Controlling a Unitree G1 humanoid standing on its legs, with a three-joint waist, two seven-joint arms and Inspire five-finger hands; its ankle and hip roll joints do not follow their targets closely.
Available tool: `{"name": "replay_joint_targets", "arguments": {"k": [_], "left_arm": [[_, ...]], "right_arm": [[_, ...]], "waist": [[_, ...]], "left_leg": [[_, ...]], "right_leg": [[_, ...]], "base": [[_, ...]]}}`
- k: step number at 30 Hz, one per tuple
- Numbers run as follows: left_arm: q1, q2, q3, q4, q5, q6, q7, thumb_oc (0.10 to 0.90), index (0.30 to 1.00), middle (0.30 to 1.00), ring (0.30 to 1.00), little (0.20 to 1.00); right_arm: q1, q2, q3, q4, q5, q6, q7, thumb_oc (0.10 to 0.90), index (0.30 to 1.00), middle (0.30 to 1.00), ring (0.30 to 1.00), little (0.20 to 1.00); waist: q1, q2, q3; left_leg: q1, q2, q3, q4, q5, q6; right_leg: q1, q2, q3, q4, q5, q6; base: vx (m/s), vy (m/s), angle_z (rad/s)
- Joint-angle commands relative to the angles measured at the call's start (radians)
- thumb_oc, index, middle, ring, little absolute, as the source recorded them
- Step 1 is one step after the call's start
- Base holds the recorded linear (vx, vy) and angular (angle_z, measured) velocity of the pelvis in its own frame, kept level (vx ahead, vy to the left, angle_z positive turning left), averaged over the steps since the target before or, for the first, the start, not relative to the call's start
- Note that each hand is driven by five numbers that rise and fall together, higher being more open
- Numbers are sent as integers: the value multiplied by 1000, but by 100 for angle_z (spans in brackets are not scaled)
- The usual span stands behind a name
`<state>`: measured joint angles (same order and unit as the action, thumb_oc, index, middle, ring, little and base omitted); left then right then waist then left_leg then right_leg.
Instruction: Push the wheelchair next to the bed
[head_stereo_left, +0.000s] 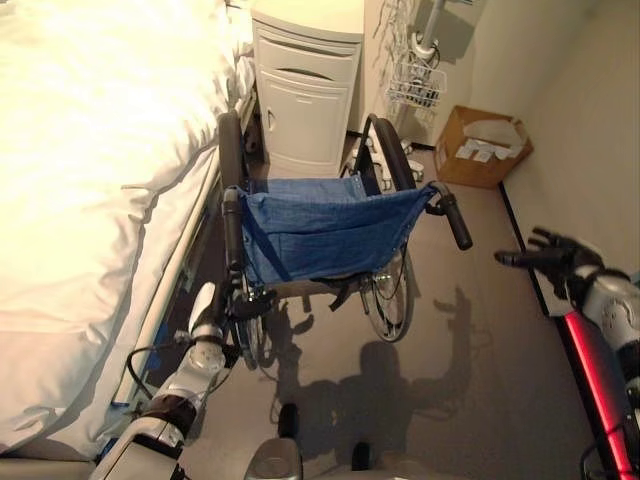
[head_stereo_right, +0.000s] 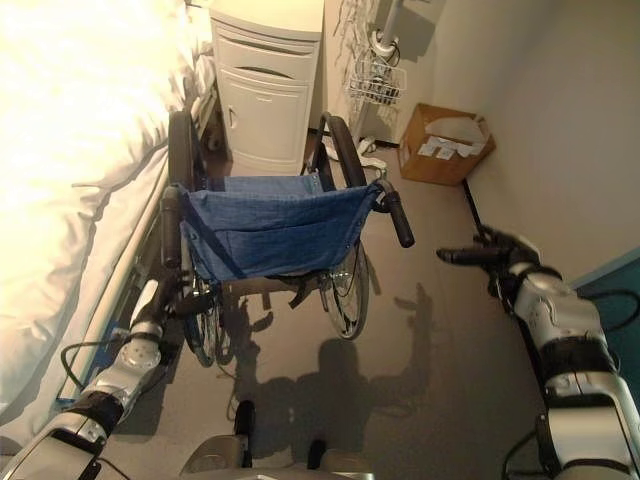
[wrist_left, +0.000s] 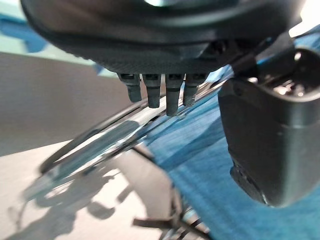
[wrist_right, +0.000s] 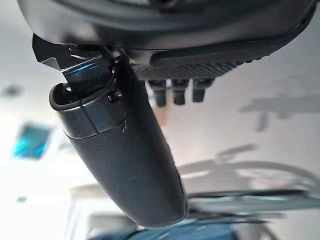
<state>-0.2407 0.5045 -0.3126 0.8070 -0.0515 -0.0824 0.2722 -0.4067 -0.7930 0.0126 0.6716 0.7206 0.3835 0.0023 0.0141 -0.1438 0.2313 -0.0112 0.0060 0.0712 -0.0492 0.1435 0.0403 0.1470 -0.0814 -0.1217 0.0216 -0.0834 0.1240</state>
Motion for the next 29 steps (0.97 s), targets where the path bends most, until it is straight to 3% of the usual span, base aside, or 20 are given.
{"name": "replay_joint_targets", "arguments": {"k": [1, 8, 12, 15, 16, 19, 22, 25, 29], "left_arm": [[12, -50, 25, 1, 27, -71, 34, 800, 900, 900, 900, 900], [108, -87, 38, 18, 59, -125, 39, 800, 900, 900, 900, 900], [145, -116, 31, 15, 79, -174, 29, 800, 900, 900, 900, 900], [176, -139, 15, 10, 73, -198, 15, 800, 900, 900, 900, 900], [187, -161, 3, 18, 65, -215, 2, 800, 900, 900, 900, 900], [198, -185, -15, 39, 65, -241, -7, 800, 900, 900, 900, 900], [207, -211, -45, 52, 54, -256, -18, 800, 900, 900, 900, 900], [218, -242, -74, 70, 51, -272, -17, 800, 900, 900, 900, 900], [228, -280, -92, 106, 29, -278, -11, 800, 900, 900, 900, 900]], "right_arm": [[-4, -11, -71, 29, -2, -164, 54, 800, 900, 900, 900, 900], [144, 141, -52, 51, -73, -227, 95, 800, 900, 900, 900, 900], [212, 244, -23, 71, -95, -327, 100, 800, 900, 900, 900, 900], [249, 333, 24, 73, -140, -442, 86, 800, 900, 900, 900, 900], [265, 386, 64, 86, -181, -515, 64, 800, 900, 900, 900, 900], [283, 450, 102, 119, -158, -571, 66, 800, 900, 900, 900, 900], [298, 510, 149, 162, -223, -651, 65, 800, 900, 900, 900, 900], [315, 549, 189, 208, -246, -688, 83, 800, 900, 900, 900, 900], [332, 589, 230, 256, -296, -677, 85, 800, 900, 900, 900, 900]], "waist": [[30, 43, -119], [40, 55, -102], [46, 69, -96], [48, 86, -92], [48, 99, -89], [46, 113, -88], [42, 133, -87], [37, 155, -85], [29, 177, -80]], "left_leg": [[43, 2, 41, 62, -227, 1], [32, 1, 39, 66, -224, 4], [28, -2, 30, 67, -225, 4], [23, -7, 20, 68, -223, 4], [19, -11, 13, 70, -222, 4], [19, -17, 4, 70, -223, 4], [17, -23, -5, 69, -221, 3], [12, -29, -17, 70, -219, 1], [8, -35, -29, 74, -217, -1]], "right_leg": [[-145, -32, -58, 102, 42, 19], [-151, -23, -57, 97, 33, 9], [-154, -23, -61, 100, 26, 6], [-159, -23, -63, 104, 19, 3], [-165, -23, -60, 110, 14, 0], [-168, -24, -59, 116, 5, -4], [-170, -24, -57, 122, -4, -10], [-175, -25, -59, 128, -10, -14], [-177, -29, -64, 136, -16, -19]], "base": [[-45, -93, -27], [-19, -27, -8], [0, 0, 0], [-16, 29, 5], [-19, 69, 8], [-2, 54, 5], [-7, 56, 6], [-26, 78, 11], [-15, 56, 10]]}}
